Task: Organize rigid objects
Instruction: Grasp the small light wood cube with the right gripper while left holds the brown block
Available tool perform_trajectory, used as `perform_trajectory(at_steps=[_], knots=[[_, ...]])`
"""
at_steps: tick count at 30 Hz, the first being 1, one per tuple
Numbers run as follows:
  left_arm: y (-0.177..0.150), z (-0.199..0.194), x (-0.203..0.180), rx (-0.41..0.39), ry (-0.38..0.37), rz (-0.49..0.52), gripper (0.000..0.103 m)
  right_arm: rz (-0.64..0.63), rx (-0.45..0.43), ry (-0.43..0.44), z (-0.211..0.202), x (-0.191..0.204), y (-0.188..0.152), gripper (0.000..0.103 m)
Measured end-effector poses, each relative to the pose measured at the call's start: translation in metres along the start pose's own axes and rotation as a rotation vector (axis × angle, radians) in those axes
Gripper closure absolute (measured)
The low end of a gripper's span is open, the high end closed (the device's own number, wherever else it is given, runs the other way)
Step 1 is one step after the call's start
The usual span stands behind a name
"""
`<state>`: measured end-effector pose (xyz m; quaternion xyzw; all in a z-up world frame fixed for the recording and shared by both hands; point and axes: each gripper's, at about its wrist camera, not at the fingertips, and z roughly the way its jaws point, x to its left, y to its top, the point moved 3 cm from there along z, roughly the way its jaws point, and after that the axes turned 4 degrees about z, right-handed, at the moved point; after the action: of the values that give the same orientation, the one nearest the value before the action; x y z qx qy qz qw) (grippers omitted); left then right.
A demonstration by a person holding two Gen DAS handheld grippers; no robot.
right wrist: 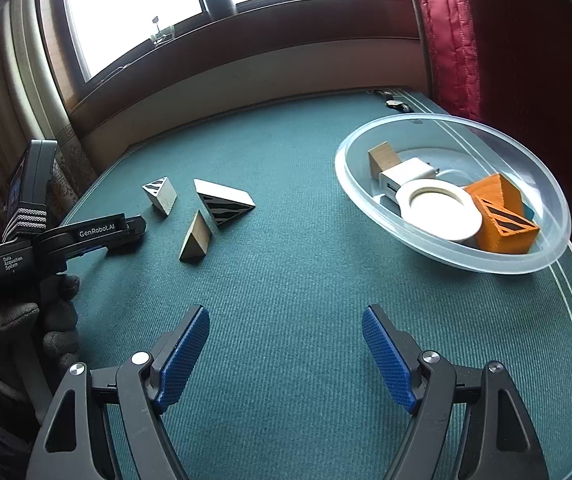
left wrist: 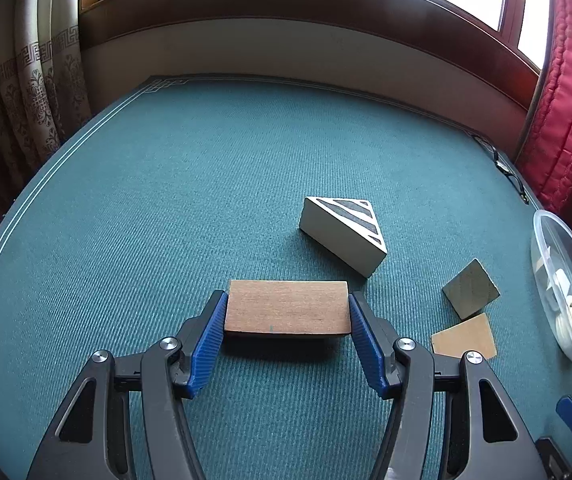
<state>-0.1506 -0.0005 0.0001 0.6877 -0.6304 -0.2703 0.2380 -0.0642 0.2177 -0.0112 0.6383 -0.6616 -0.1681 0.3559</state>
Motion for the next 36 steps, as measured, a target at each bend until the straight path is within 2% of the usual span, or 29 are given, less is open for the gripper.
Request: perform_trajectory(at_steps=[9,19,25,27,32,36], knots=[[0.0,-0.013,0.005,-0.039,0.001,-0.008,0.042,-0.08,0.06,0.049,0.027,0.022,0.018,0.021],[0.001,-0.023,0.013,-0.065,0.0,-0.022,0.042,-0.101,0.033,-0.097,0.056,0.028,0.042,0.021],[0.002,-0.024,0.019,-0.066,0.003,-0.041,0.042,-0.152,0.038,-0.119,0.066,0.041,0.045,0.021],[0.001,-0.024,0.02,-0.065,0.004,-0.049,0.042,-0.178,0.041,-0.1,0.064,0.05,0.043,0.021],[0.002,-0.024,0.023,-0.062,0.006,-0.059,0.042,-0.237,0.083,0.012,0.061,0.074,0.028,0.021],[0.002,-0.025,0.025,-0.063,0.005,-0.065,0.042,-0.222,0.098,0.061,0.061,0.077,0.028,0.021]])
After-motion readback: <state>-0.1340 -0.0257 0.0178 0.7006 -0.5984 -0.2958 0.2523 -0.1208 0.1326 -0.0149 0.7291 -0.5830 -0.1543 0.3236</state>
